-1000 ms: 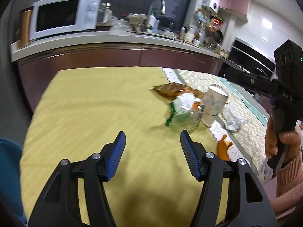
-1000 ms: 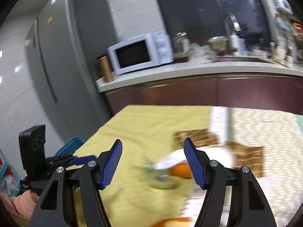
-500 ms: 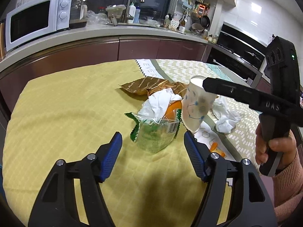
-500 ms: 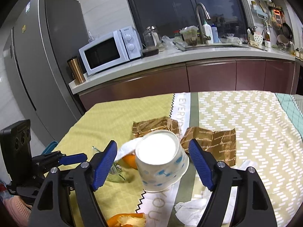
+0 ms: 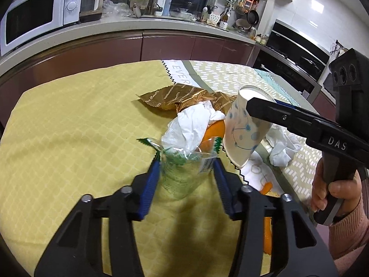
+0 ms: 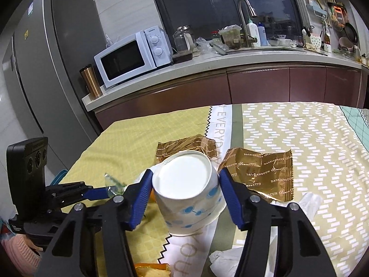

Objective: Collect trash
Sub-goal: 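Grasp the clear plastic cup with the left tool while the right tool grasps another dotted paper cup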

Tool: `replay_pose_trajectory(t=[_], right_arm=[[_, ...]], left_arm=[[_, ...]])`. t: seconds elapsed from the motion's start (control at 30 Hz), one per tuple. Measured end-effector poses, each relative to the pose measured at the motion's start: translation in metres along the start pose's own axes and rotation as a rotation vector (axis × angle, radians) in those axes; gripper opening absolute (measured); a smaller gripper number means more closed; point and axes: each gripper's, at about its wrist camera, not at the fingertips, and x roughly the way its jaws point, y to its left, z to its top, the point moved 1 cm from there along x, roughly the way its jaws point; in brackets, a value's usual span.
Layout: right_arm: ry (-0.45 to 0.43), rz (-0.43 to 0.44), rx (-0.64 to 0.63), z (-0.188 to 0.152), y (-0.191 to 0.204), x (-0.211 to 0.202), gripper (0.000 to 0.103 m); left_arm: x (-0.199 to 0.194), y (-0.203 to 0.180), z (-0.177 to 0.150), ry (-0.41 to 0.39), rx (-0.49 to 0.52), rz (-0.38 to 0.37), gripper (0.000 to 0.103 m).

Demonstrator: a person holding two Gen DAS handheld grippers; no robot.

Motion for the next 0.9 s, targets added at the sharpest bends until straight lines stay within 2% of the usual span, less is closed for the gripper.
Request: replay_pose_trajectory(t=[0.07, 0.47, 0.9], right_arm=[[-0.003, 0.001, 0.001, 0.0, -0.001, -0.001, 0.057], [-0.038, 0.035, 0.014, 0.004, 0.003, -0.019, 0.057], [-0.049, 0.141, -0.036, 0.006, 0.044, -0.023, 0.057]], left_arm=[[0.0, -0.001, -0.001, -0.001, -0.002, -0.002, 0.04], [-0.026, 0.002, -0.005, -0.047, -0.016, -0.002, 0.037], [-0.075, 0.018, -0.025, -0.101, -0.033, 0.041, 0.036]])
